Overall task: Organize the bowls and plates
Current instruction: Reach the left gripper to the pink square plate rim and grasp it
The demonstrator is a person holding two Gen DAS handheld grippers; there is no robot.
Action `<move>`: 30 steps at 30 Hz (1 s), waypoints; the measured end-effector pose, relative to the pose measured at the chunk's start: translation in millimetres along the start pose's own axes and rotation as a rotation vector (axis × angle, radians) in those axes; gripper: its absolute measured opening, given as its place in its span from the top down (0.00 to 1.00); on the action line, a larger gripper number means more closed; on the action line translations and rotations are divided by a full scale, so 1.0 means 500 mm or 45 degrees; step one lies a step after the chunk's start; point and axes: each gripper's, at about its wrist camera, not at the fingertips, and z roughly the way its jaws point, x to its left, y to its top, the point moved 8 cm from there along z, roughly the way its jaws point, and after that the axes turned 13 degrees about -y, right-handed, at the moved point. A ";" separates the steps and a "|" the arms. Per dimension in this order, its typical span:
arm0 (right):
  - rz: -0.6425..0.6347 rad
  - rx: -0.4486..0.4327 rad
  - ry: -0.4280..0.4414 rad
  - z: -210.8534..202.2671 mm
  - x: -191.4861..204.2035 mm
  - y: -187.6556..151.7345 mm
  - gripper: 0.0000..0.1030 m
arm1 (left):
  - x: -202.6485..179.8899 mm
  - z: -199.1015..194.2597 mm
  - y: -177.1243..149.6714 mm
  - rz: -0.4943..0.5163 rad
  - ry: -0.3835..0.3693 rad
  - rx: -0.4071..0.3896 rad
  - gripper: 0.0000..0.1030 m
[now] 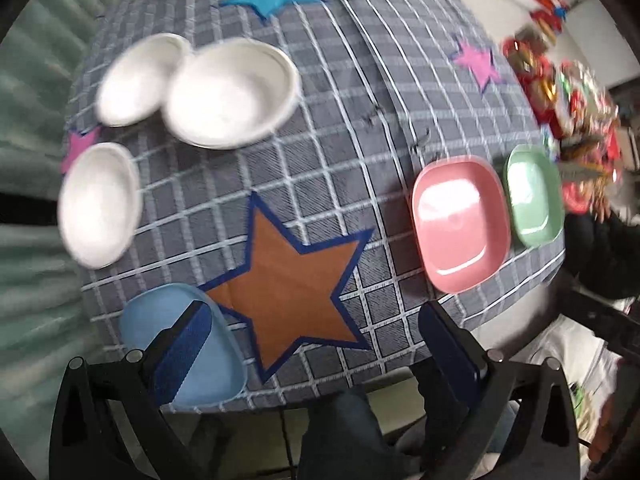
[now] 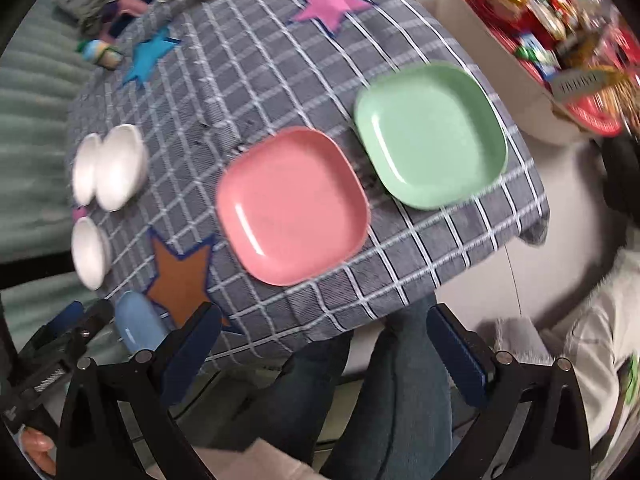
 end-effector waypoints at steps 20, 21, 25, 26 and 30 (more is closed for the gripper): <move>-0.169 0.014 -0.120 0.091 -0.040 0.054 0.00 | -0.068 0.248 0.093 0.000 0.138 -0.004 0.00; -0.195 0.009 -0.100 0.098 -0.024 0.059 0.00 | -0.057 0.245 0.089 -0.018 0.126 -0.001 0.00; -0.282 0.008 -0.054 0.136 0.040 0.068 0.00 | -0.025 0.220 0.082 -0.035 0.145 0.000 0.00; -0.298 0.006 -0.042 0.148 0.059 0.072 0.00 | -0.016 0.215 0.082 -0.024 0.167 0.000 0.00; -0.326 0.016 -0.017 0.185 0.103 0.078 0.00 | 0.027 0.195 0.083 -0.021 0.170 0.018 0.00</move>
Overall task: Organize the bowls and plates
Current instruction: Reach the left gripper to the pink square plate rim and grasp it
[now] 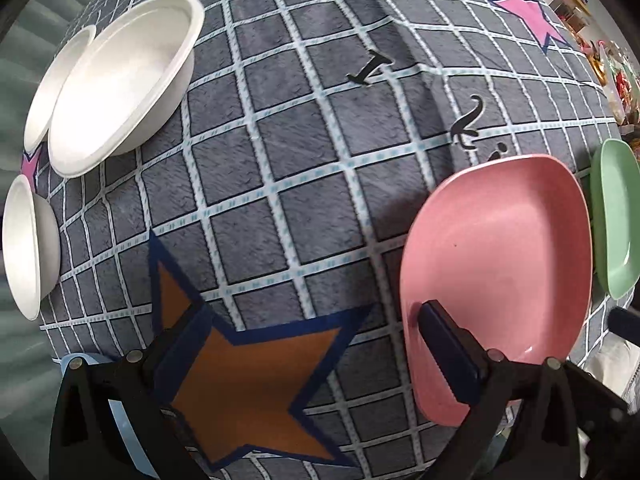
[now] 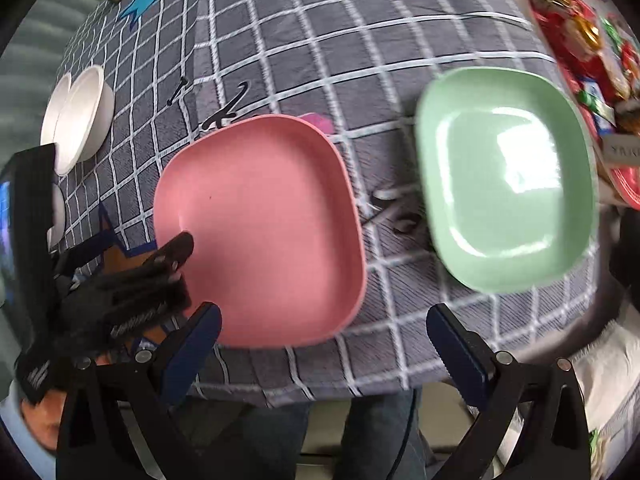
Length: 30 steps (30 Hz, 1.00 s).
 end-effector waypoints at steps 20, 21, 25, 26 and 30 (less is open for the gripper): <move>-0.110 0.062 0.105 0.071 0.095 -0.010 0.00 | 0.068 0.009 -0.026 -0.041 -0.003 -0.005 0.00; -0.142 0.061 0.100 0.069 0.116 -0.013 0.00 | 0.084 0.005 -0.036 -0.057 0.000 -0.006 0.00; -0.196 0.011 0.100 0.053 0.170 -0.012 0.00 | 0.132 -0.019 -0.057 -0.085 0.010 -0.018 0.00; -0.167 0.000 0.068 0.050 0.173 -0.010 0.00 | 0.139 -0.029 -0.055 -0.073 0.008 -0.037 0.00; -0.001 0.033 0.008 0.054 0.121 -0.004 0.00 | 0.136 -0.054 -0.032 0.014 -0.005 -0.082 0.00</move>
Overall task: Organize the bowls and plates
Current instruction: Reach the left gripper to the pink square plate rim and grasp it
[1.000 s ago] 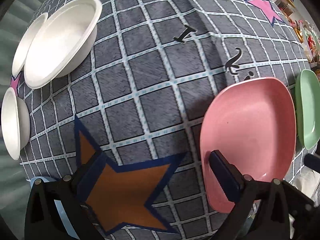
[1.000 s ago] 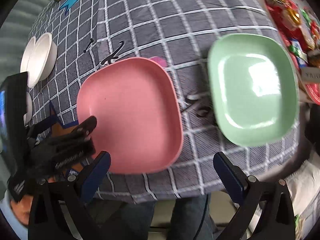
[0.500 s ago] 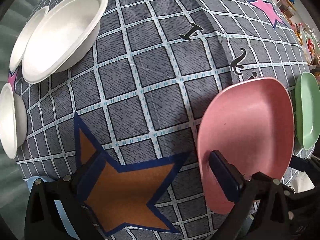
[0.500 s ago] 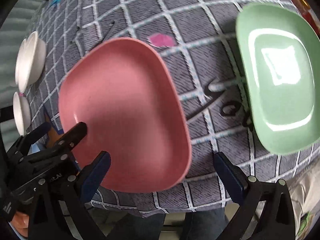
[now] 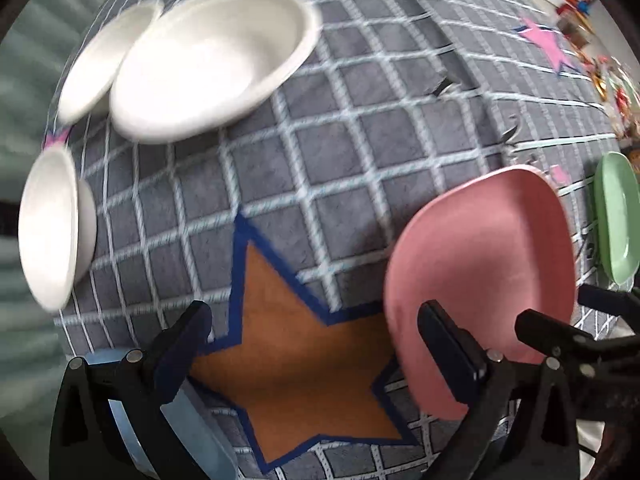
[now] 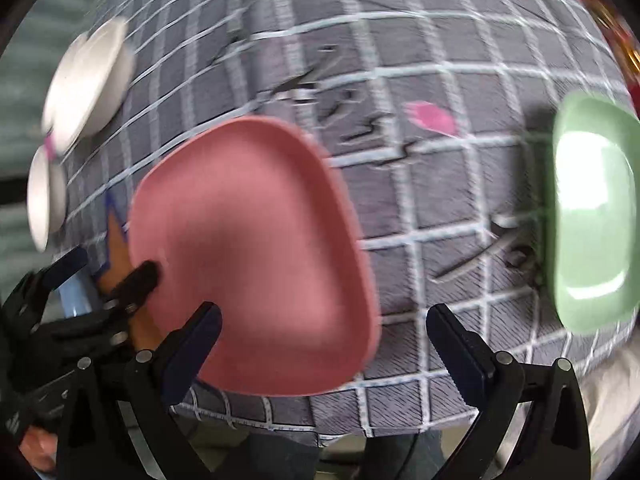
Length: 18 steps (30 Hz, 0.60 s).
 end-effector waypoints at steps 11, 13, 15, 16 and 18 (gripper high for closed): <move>-0.259 -0.121 -0.195 0.009 -0.002 0.062 0.00 | 0.068 0.041 -0.028 -0.290 -0.048 0.026 0.00; -0.271 -0.135 -0.216 0.013 0.021 0.059 0.00 | 0.083 0.038 -0.035 -0.261 -0.053 0.006 0.00; -0.263 -0.154 -0.213 0.012 0.025 0.056 0.00 | 0.079 0.042 -0.035 -0.249 -0.041 0.004 0.00; -0.257 -0.155 -0.211 0.012 0.011 0.053 0.00 | 0.081 0.043 -0.034 -0.259 -0.039 0.016 0.00; -0.244 -0.119 -0.208 0.000 -0.011 0.035 0.00 | 0.052 0.053 -0.028 -0.294 -0.043 0.034 0.02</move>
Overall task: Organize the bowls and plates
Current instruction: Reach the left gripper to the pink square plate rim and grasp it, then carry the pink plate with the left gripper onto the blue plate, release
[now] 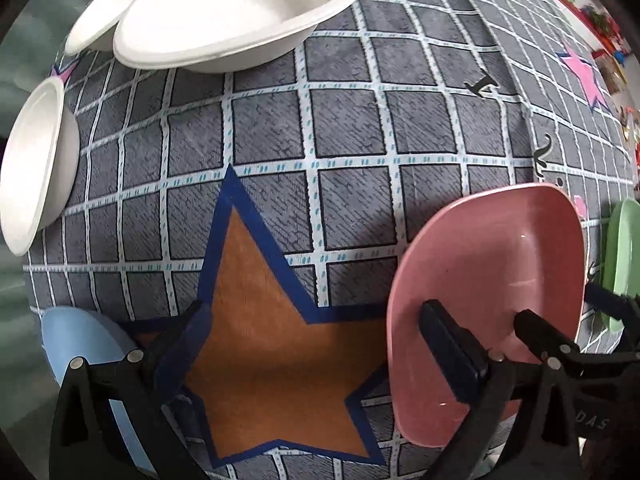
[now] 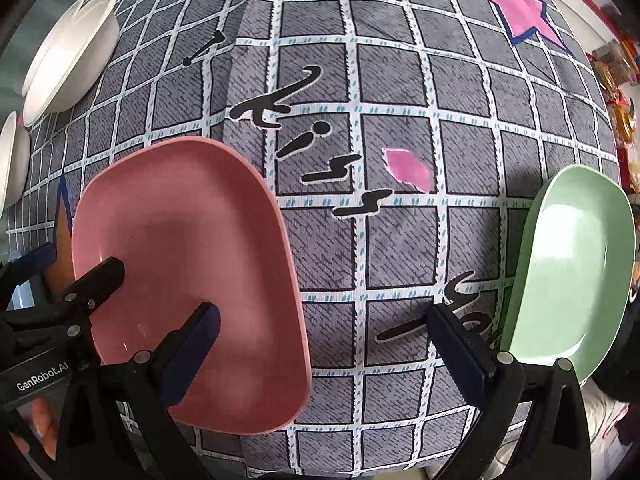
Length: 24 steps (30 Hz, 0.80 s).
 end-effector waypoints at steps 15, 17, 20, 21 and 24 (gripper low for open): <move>-0.081 0.056 0.134 -0.005 0.043 -0.067 0.64 | -0.216 -0.030 -0.040 0.172 -0.084 0.081 0.59; -0.070 0.095 0.182 -0.004 0.061 -0.084 0.64 | -0.213 -0.038 -0.047 0.174 -0.069 0.077 0.59; -0.110 0.112 0.189 -0.009 0.098 -0.116 0.64 | -0.198 -0.047 -0.058 0.190 -0.029 0.060 0.59; -0.121 0.117 0.193 -0.011 0.111 -0.125 0.64 | -0.195 -0.052 -0.062 0.195 -0.019 0.057 0.59; -0.142 0.137 0.231 -0.024 0.152 -0.152 0.64 | -0.167 -0.058 -0.082 0.181 -0.017 0.048 0.59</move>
